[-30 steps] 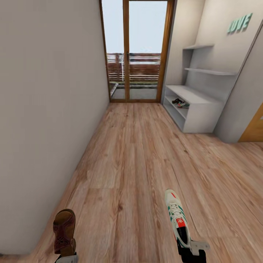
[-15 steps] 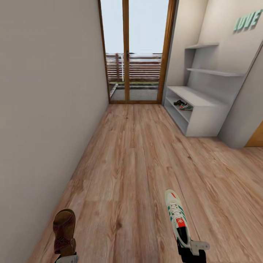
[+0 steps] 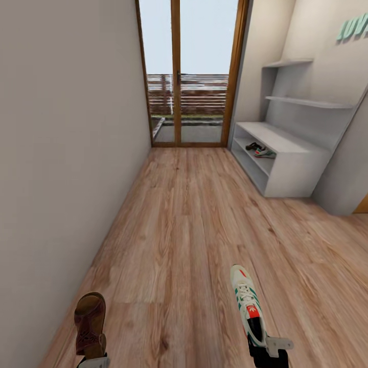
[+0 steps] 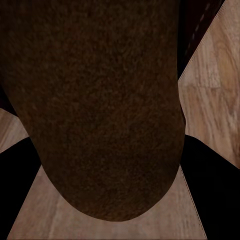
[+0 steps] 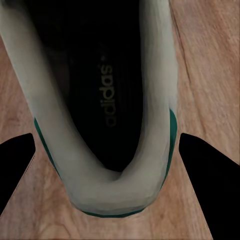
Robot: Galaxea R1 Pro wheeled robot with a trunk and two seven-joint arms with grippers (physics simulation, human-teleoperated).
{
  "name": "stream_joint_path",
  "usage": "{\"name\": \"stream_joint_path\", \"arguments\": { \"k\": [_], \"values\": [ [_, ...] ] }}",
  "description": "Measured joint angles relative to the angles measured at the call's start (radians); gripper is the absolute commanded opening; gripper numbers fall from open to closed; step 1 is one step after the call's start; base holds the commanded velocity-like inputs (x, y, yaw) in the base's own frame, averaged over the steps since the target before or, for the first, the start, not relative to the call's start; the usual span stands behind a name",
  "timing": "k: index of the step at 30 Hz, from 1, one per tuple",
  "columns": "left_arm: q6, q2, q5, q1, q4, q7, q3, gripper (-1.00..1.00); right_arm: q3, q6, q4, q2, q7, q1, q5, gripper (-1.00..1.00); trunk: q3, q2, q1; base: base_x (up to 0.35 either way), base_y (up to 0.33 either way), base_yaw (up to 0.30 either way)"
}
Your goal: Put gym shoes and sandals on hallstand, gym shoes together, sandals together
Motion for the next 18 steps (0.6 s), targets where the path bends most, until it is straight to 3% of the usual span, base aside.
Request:
{"name": "stream_joint_path", "arguments": {
  "k": [18],
  "values": [
    [0.0, 0.0, 0.0, 0.0, 0.0, -0.001, 0.0, -1.0, 0.0, 0.0, 0.001, 0.0, 0.0, 0.0, 0.0, -1.0, 0.0, 0.0, 0.0, 0.337, 0.0, 0.0]
  ]
}}
